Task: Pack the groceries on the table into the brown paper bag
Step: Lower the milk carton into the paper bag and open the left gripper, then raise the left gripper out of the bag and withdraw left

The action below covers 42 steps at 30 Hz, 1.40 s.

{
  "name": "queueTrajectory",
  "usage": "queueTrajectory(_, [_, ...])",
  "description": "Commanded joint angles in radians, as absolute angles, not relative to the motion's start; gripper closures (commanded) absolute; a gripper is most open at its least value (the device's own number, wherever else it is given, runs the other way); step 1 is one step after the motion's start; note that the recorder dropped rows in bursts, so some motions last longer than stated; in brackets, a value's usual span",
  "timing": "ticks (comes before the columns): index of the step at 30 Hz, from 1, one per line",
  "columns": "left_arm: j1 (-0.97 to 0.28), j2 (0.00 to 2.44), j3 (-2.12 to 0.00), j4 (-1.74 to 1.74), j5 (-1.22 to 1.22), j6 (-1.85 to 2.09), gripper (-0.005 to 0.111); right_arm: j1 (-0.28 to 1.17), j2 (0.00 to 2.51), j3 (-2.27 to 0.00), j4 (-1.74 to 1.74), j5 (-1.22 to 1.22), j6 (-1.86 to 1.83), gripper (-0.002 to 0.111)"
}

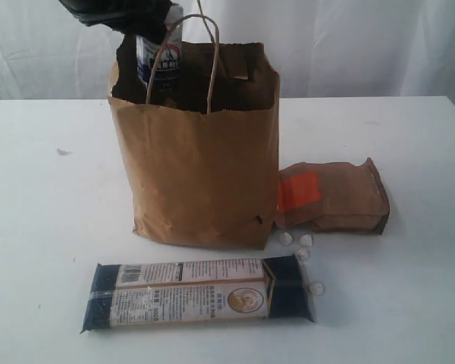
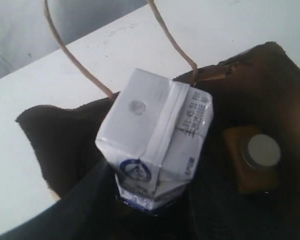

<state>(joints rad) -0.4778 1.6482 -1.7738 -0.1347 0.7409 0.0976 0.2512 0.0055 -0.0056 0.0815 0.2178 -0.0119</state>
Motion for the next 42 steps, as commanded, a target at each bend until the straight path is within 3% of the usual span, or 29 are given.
queueTrajectory(1, [-0.482,1.672,-1.785,-0.245,0.737,0.165,0.107,0.247,0.0,0.0,0.074,0.22,-0.007,0.108])
queueTrajectory(9, [-0.482,1.739,-1.777,-0.251,0.827,0.192,0.106,0.247,0.0,0.0,0.074,0.22,-0.007,0.108])
queueTrajectory(12, [-0.482,1.765,-1.777,-0.251,0.865,0.225,0.097,0.247,0.0,0.0,0.074,0.22,-0.007,0.108])
queueTrajectory(15, [-0.482,1.78,-1.777,-0.246,0.883,0.224,0.079,0.247,0.0,0.0,0.074,0.22,-0.007,0.108])
queueTrajectory(20, [-0.482,1.786,-1.777,-0.247,0.885,0.209,0.031,0.247,0.0,0.0,0.074,0.22,-0.007,0.108])
queueTrajectory(24, [-0.482,1.78,-1.777,-0.247,0.883,0.197,0.014,0.247,0.0,0.0,0.074,0.22,-0.007,0.108])
queueTrajectory(38, [-0.482,1.662,-1.805,-0.247,0.935,0.18,0.014,0.247,0.0,0.0,0.074,0.22,-0.007,0.108])
queueTrajectory(40, [-0.482,1.633,-1.805,-0.24,0.971,0.176,0.019,0.247,0.0,0.0,0.074,0.22,-0.007,0.108])
queueTrajectory(42, [-0.482,1.602,-1.805,-0.209,0.996,0.171,0.035,0.247,0.0,0.0,0.074,0.22,-0.007,0.108])
